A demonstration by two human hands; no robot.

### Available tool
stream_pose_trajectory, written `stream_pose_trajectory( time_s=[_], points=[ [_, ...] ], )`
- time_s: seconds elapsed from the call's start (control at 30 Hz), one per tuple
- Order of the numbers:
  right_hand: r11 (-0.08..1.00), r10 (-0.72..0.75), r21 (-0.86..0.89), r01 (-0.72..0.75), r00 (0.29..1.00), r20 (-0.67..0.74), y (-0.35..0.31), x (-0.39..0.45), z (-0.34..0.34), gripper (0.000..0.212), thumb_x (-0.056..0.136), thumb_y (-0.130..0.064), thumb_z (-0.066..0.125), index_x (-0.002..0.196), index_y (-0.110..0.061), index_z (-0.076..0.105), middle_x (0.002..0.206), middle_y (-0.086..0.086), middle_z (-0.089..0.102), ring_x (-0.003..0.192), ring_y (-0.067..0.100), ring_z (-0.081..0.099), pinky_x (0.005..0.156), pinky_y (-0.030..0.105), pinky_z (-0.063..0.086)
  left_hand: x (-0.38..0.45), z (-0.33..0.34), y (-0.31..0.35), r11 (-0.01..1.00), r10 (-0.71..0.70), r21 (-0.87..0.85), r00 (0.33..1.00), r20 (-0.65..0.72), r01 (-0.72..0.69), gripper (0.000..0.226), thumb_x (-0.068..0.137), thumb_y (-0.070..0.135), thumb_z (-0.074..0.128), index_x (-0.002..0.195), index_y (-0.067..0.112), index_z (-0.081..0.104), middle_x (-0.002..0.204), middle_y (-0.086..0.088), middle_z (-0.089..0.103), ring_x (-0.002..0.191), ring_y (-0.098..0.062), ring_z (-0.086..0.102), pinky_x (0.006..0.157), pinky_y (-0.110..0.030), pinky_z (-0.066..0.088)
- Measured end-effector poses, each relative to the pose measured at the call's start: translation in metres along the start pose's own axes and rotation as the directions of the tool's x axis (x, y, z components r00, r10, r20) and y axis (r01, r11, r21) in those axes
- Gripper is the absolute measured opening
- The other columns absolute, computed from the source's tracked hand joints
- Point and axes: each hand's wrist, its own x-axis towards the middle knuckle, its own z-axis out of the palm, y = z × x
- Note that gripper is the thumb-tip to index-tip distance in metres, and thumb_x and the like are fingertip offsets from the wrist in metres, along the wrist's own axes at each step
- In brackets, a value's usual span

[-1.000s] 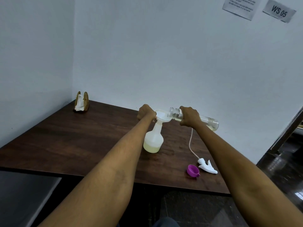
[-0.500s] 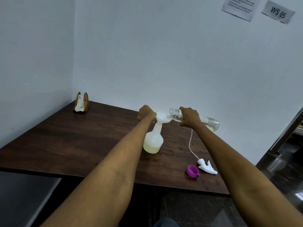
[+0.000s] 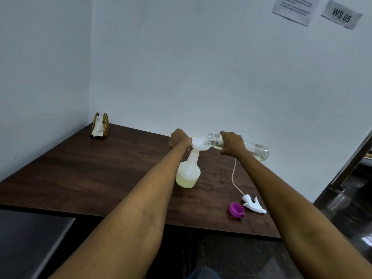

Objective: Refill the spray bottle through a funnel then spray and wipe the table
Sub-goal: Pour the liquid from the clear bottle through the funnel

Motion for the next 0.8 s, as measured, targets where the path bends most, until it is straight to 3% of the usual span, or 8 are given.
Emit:
stream_pose_trajectory(
  time_s=[0.13, 0.3, 0.4, 0.47, 0.6, 0.67, 0.73, 0.8],
  points=[
    [0.997, 0.031, 0.069, -0.031, 1.0, 0.003, 0.0, 0.002, 0.0, 0.037, 0.071, -0.008, 0.067, 0.104, -0.004, 0.05, 0.098, 0.012, 0.063, 0.093, 0.032, 0.059, 0.069, 0.03, 0.036, 0.001, 0.001, 0.0, 1.0, 0.002, 0.0, 1.0, -0.009, -0.002, 0.01, 0.081, 0.008, 0.063, 0.09, 0.006, 0.069, 0.096, -0.011, 0.074, 0.091, -0.026, 0.072, 0.083, -0.034, 0.057],
    [0.977, 0.065, 0.2, -0.069, 0.998, 0.028, -0.002, 0.002, 0.004, 0.034, 0.068, -0.008, 0.068, 0.086, -0.01, 0.04, 0.084, 0.005, 0.051, 0.077, 0.024, 0.046, 0.065, 0.028, 0.034, 0.002, 0.002, 0.0, 1.0, 0.001, -0.005, 1.0, -0.009, -0.001, 0.007, 0.082, 0.008, 0.063, 0.087, 0.006, 0.068, 0.094, -0.011, 0.074, 0.09, -0.026, 0.072, 0.081, -0.033, 0.058],
    [0.963, 0.075, 0.257, -0.081, 0.997, 0.036, -0.002, 0.005, 0.01, 0.033, 0.067, -0.012, 0.071, 0.091, -0.008, 0.048, 0.084, 0.004, 0.05, 0.079, 0.022, 0.046, 0.059, 0.027, 0.034, 0.002, 0.002, 0.0, 1.0, 0.004, 0.002, 1.0, -0.011, -0.004, 0.008, 0.081, 0.007, 0.064, 0.087, 0.005, 0.068, 0.094, -0.012, 0.074, 0.09, -0.027, 0.072, 0.082, -0.034, 0.058],
    [0.939, 0.086, 0.329, -0.098, 0.995, 0.049, -0.001, 0.006, 0.01, 0.034, 0.065, -0.012, 0.073, 0.088, -0.008, 0.049, 0.083, 0.004, 0.052, 0.079, 0.022, 0.047, 0.056, 0.025, 0.034, 0.002, 0.001, 0.001, 1.0, 0.003, 0.009, 1.0, -0.004, -0.003, 0.004, 0.081, 0.007, 0.064, 0.077, 0.007, 0.064, 0.093, -0.011, 0.075, 0.089, -0.026, 0.072, 0.082, -0.034, 0.058],
    [0.84, 0.112, 0.528, -0.123, 0.992, 0.052, 0.0, 0.002, 0.004, 0.046, 0.045, -0.024, 0.073, 0.085, -0.008, 0.055, 0.081, 0.004, 0.058, 0.074, 0.021, 0.052, 0.058, 0.025, 0.038, 0.002, 0.0, 0.0, 1.0, -0.01, 0.007, 1.0, 0.01, 0.01, 0.004, 0.081, 0.007, 0.064, 0.077, 0.005, 0.065, 0.091, -0.012, 0.075, 0.088, -0.026, 0.072, 0.081, -0.033, 0.058],
    [0.796, 0.122, 0.592, -0.123, 0.992, 0.042, 0.001, -0.001, 0.002, 0.048, 0.04, -0.027, 0.065, 0.084, -0.012, 0.055, 0.081, 0.002, 0.06, 0.072, 0.019, 0.053, 0.06, 0.024, 0.039, 0.003, 0.002, -0.001, 1.0, -0.019, -0.005, 1.0, 0.022, 0.019, 0.01, 0.083, 0.005, 0.061, 0.072, 0.005, 0.062, 0.083, -0.012, 0.074, 0.077, -0.024, 0.073, 0.076, -0.032, 0.058],
    [0.781, 0.123, 0.612, -0.124, 0.991, 0.044, 0.002, -0.004, 0.001, 0.047, 0.039, -0.027, 0.064, 0.083, -0.014, 0.054, 0.082, 0.002, 0.06, 0.073, 0.019, 0.053, 0.06, 0.024, 0.04, 0.003, 0.002, -0.003, 0.998, -0.041, -0.045, 0.998, 0.05, 0.044, 0.013, 0.087, 0.004, 0.058, 0.077, 0.0, 0.066, 0.073, -0.011, 0.07, 0.048, -0.018, 0.065, 0.062, -0.029, 0.058],
    [0.774, 0.122, 0.621, -0.123, 0.992, 0.044, 0.001, -0.005, -0.001, 0.045, 0.039, -0.027, 0.064, 0.082, -0.014, 0.053, 0.082, 0.001, 0.06, 0.073, 0.018, 0.053, 0.058, 0.022, 0.039, 0.003, 0.001, -0.004, 0.995, -0.055, -0.075, 0.996, 0.076, 0.061, 0.017, 0.09, 0.005, 0.055, 0.086, -0.005, 0.068, 0.078, -0.014, 0.07, 0.038, -0.016, 0.056, 0.054, -0.027, 0.055]
  ],
)
